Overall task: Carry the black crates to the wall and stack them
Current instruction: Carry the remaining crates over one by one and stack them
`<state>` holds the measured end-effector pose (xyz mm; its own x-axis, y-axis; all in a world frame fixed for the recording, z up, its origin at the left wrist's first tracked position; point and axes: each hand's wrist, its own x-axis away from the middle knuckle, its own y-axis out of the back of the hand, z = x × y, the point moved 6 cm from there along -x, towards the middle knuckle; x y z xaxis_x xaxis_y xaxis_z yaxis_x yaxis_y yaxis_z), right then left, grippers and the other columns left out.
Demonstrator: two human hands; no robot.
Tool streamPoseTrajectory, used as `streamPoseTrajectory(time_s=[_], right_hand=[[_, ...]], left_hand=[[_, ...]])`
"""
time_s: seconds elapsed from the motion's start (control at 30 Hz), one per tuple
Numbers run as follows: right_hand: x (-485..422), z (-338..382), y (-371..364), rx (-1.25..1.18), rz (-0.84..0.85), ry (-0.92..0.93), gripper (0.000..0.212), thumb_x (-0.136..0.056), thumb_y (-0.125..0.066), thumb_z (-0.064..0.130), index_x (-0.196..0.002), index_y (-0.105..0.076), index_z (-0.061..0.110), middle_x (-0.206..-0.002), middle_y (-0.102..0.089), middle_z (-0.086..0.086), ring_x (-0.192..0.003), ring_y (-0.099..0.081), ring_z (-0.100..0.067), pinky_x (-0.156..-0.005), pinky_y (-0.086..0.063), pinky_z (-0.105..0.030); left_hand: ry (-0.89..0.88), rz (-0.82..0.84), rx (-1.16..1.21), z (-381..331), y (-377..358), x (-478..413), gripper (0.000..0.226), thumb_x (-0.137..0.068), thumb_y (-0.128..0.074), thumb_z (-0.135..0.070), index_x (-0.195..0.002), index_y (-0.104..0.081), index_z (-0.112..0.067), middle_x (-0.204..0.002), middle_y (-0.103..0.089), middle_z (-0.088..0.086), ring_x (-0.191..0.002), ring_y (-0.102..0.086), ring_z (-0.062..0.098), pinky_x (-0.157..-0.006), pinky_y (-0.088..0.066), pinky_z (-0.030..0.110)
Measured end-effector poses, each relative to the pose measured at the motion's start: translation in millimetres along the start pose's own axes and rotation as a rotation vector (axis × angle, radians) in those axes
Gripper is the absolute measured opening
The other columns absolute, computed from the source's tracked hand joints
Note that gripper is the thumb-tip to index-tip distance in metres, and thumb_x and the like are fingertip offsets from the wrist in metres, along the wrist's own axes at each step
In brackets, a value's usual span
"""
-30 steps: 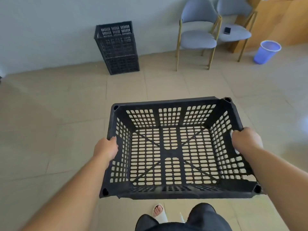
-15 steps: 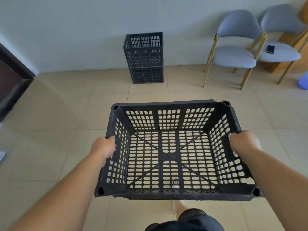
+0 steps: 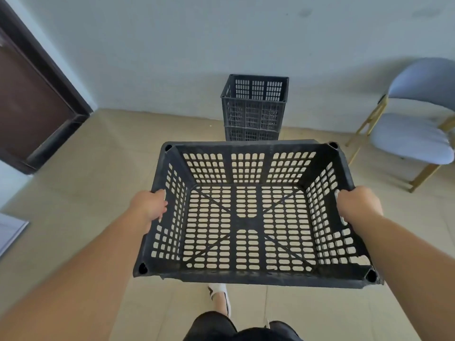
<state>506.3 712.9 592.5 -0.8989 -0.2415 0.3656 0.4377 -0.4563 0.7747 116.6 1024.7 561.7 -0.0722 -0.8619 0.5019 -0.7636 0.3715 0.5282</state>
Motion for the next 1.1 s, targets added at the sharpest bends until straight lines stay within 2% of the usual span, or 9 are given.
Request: streamPoseTrajectory(time_s=[0.1, 0.2, 0.3, 0.43, 0.6, 0.7, 0.8, 0.93, 1.1], right_hand=[[-40, 52, -14, -0.004, -0.018, 0.012, 0.027, -0.095, -0.045, 0.018, -0.106, -0.06, -0.002, -0.081, -0.061, -0.016, -0.063, -0.06, -0.031, -0.052, -0.046, -0.03], [-78, 97, -22, -0.014, -0.053, -0.027, 0.032, -0.093, -0.046, 0.02, -0.109, -0.063, -0.003, -0.087, -0.065, -0.019, -0.066, -0.061, -0.032, -0.053, -0.046, -0.03], [-113, 139, -25, -0.014, -0.087, -0.039, 0.031, -0.094, -0.047, 0.02, -0.107, -0.063, -0.004, -0.088, -0.064, -0.019, -0.068, -0.059, -0.032, -0.057, -0.044, -0.031], [-162, 179, -27, -0.037, -0.129, -0.088, 0.033, -0.095, -0.048, 0.024, -0.108, -0.062, -0.004, -0.094, -0.064, -0.021, -0.07, -0.056, -0.03, -0.067, -0.047, -0.035], [-237, 221, -27, -0.082, -0.151, -0.142, 0.034, -0.093, -0.047, 0.024, -0.109, -0.063, -0.002, -0.096, -0.066, -0.02, -0.077, -0.063, -0.036, -0.068, -0.053, -0.038], [-296, 247, -27, -0.089, -0.146, -0.139, 0.034, -0.092, -0.047, 0.023, -0.111, -0.061, -0.002, -0.101, -0.065, -0.021, -0.084, -0.063, -0.039, -0.07, -0.053, -0.039], [-358, 279, -25, -0.094, -0.123, -0.13, 0.035, -0.094, -0.049, 0.024, -0.113, -0.059, -0.003, -0.102, -0.064, -0.022, -0.085, -0.062, -0.039, -0.07, -0.054, -0.041], [-427, 326, -17, -0.093, -0.087, -0.091, 0.035, -0.092, -0.05, 0.027, -0.11, -0.06, 0.0, -0.099, -0.066, -0.021, -0.086, -0.065, -0.041, -0.082, -0.058, -0.05], [-504, 386, -9, -0.057, -0.081, -0.042, 0.031, -0.091, -0.049, 0.026, -0.101, -0.062, 0.0, -0.096, -0.067, -0.02, -0.085, -0.065, -0.042, -0.083, -0.058, -0.052]], left_hand=[[-0.02, 0.008, -0.014, -42, -5, -63, 0.032, -0.107, -0.04, -0.026, -0.101, -0.06, -0.002, -0.074, -0.057, 0.003, -0.065, -0.054, 0.018, -0.078, -0.043, 0.032], [-0.034, 0.037, -0.039, -86, -9, -125, 0.043, -0.107, -0.041, -0.026, -0.112, -0.065, 0.009, -0.074, -0.057, 0.004, -0.063, -0.053, 0.019, -0.064, -0.041, 0.028], [-0.059, 0.048, -0.032, -136, -13, -175, 0.044, -0.107, -0.044, -0.027, -0.12, -0.063, 0.009, -0.079, -0.062, 0.006, -0.067, -0.057, 0.019, -0.068, -0.049, 0.032], [-0.1, 0.041, -0.053, -207, -30, -235, 0.035, -0.107, -0.044, -0.028, -0.112, -0.064, 0.0, -0.084, -0.065, 0.006, -0.071, -0.058, 0.018, -0.06, -0.039, 0.028], [-0.116, 0.079, -0.089, -287, -67, -305, 0.032, -0.105, -0.044, -0.029, -0.095, -0.063, -0.006, -0.078, -0.064, 0.005, -0.07, -0.059, 0.02, -0.083, -0.053, 0.044], [-0.129, 0.083, -0.091, -333, -96, -345, 0.031, -0.103, -0.045, -0.029, -0.089, -0.062, -0.007, -0.074, -0.063, 0.004, -0.07, -0.058, 0.021, -0.092, -0.055, 0.047], [-0.106, 0.055, -0.079, -370, -122, -379, 0.03, -0.104, -0.046, -0.029, -0.096, -0.065, -0.007, -0.078, -0.064, 0.004, -0.071, -0.059, 0.019, -0.083, -0.053, 0.04], [-0.069, 0.052, -0.041, -413, -148, -415, 0.037, -0.106, -0.045, -0.03, -0.116, -0.066, -0.001, -0.082, -0.065, 0.004, -0.073, -0.06, 0.017, -0.071, -0.048, 0.031], [-0.041, 0.019, 0.002, -471, -171, -461, 0.035, -0.107, -0.045, -0.031, -0.118, -0.063, -0.003, -0.087, -0.064, 0.004, -0.075, -0.059, 0.015, -0.064, -0.038, 0.025]])
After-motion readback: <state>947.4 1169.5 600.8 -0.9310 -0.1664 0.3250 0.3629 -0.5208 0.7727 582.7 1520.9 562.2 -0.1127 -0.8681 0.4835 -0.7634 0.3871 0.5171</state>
